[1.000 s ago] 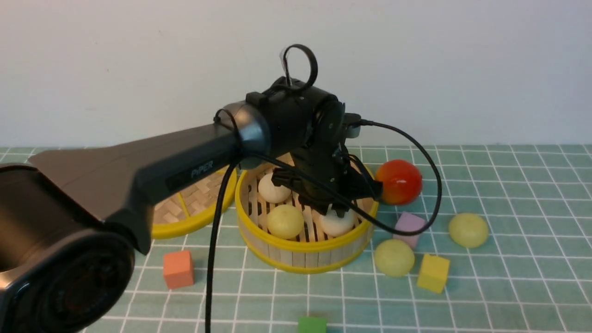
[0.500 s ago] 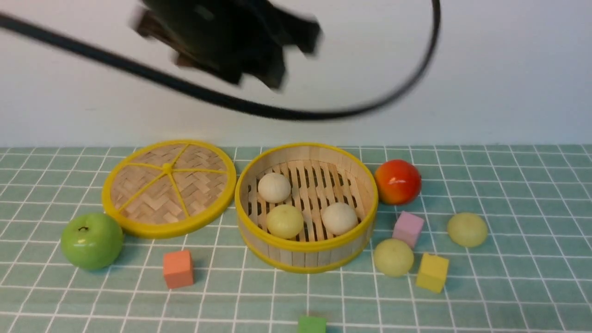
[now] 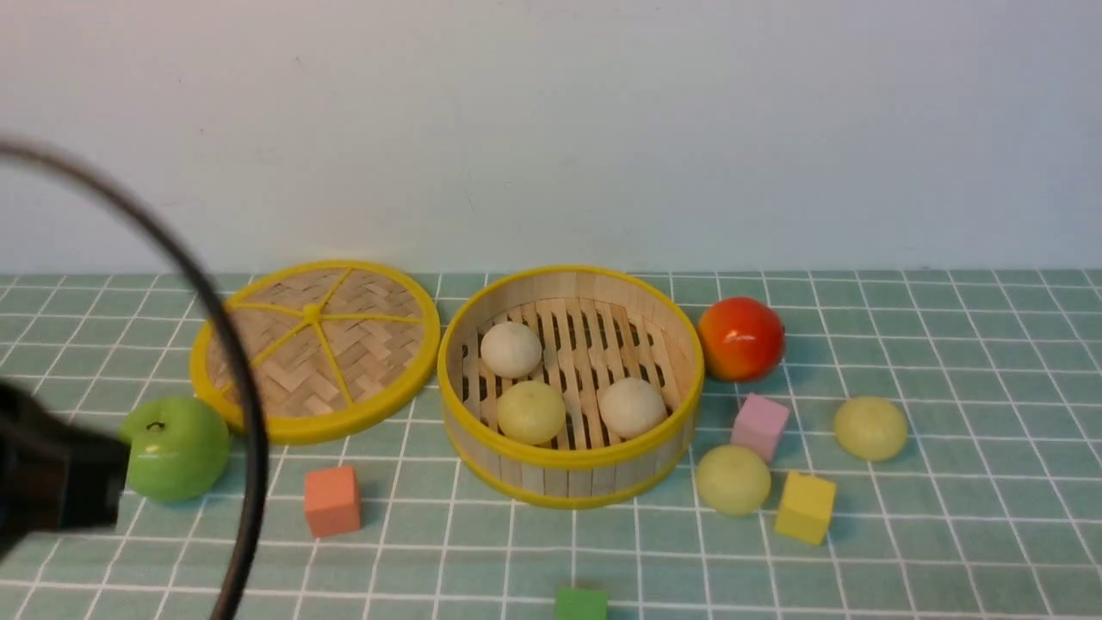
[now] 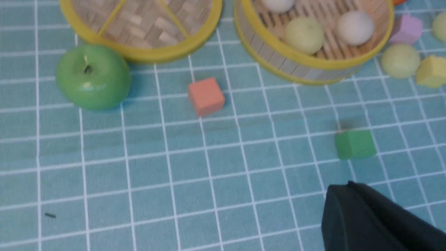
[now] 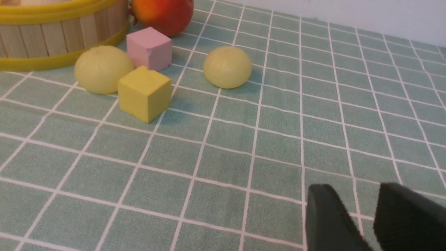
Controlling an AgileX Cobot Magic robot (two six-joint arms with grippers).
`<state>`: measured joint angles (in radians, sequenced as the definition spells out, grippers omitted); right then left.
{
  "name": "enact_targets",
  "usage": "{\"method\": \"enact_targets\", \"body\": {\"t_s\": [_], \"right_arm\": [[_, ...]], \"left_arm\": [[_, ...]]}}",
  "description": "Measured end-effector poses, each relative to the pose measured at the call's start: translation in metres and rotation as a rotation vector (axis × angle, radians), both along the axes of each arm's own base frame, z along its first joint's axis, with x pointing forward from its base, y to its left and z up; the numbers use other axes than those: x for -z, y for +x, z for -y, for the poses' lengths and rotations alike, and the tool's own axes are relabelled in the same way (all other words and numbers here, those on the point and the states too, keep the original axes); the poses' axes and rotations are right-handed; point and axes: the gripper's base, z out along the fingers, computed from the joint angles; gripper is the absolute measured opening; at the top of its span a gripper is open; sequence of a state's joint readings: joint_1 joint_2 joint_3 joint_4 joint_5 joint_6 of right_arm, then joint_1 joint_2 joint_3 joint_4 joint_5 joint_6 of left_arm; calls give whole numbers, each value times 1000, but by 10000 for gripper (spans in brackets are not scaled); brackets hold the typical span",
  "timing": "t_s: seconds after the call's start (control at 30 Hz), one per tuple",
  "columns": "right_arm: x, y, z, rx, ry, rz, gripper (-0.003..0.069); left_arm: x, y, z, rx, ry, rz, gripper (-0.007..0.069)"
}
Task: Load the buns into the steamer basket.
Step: Use the right arm to grab a steamed stuffed bun
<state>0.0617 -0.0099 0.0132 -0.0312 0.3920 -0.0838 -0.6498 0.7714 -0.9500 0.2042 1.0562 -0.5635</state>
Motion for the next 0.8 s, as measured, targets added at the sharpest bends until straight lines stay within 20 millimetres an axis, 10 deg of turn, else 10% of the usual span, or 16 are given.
{"method": "enact_targets", "body": {"t_s": [0.8], "right_arm": [[0,0,0,0,0,0,240]], "left_arm": [[12,-12,-10,-15,-18,12,-14]]}}
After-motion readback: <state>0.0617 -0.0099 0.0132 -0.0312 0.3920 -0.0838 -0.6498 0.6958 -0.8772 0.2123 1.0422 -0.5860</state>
